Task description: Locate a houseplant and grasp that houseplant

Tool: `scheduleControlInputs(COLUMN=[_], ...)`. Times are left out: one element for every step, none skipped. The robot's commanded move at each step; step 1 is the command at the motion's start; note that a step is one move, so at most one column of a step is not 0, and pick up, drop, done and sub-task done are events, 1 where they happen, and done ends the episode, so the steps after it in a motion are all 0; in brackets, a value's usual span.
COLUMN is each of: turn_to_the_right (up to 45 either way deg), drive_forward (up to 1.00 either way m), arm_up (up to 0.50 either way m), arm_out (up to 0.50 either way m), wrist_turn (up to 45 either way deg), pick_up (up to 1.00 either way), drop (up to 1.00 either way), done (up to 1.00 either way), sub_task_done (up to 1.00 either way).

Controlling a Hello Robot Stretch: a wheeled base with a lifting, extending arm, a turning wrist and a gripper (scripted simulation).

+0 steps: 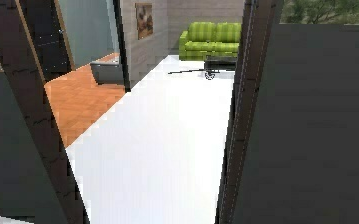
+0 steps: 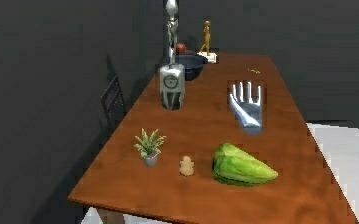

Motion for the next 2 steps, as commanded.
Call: scheduleControlInputs(turn_to_the_right=[0.0,0.0], drive_forward=[0.00,0.00], arm_up=[0.36,0.00], arm_out=[0.00,0.28], wrist_turn=[0.0,0.0], pick_up=[0.00,0.00], drop=[0.00,0.00], done=[0.00,0.00], sub_task_done=[0.00,0.00])
